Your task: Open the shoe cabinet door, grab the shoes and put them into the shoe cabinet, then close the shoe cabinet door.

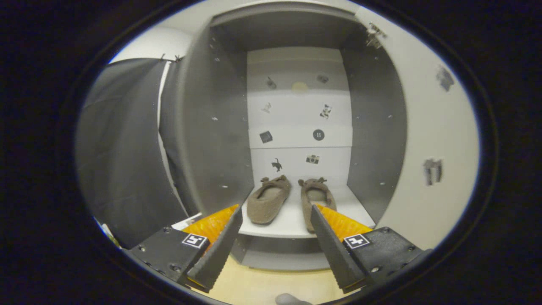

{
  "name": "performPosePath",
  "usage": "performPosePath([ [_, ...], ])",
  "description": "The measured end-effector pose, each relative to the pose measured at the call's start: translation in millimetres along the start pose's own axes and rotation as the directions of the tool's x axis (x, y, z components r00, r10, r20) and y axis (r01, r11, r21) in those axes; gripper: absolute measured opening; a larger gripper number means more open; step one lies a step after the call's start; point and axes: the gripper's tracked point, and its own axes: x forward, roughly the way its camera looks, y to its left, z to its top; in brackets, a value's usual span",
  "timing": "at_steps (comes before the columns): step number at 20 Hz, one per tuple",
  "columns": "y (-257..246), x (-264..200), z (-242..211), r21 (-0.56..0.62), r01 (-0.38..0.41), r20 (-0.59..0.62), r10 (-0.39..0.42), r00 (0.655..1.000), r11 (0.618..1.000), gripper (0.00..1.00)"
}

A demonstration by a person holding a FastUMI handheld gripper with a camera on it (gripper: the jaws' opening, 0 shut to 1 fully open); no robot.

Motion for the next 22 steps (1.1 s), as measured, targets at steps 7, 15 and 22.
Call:
performPosePath([
  [7,-14.0,-170.8,-7.7,-0.026,0.050,0.074,-0.048,0.996,0.998,1.00],
  [15,-109.5,-336.7,-23.6,-0.058,0.212,0.123,-0.204,0.971,0.976,1.00],
  [22,-227.6,-381.4,-30.1,0.013,0.365,0.113,-0.365,0.924,0.931,1.00],
])
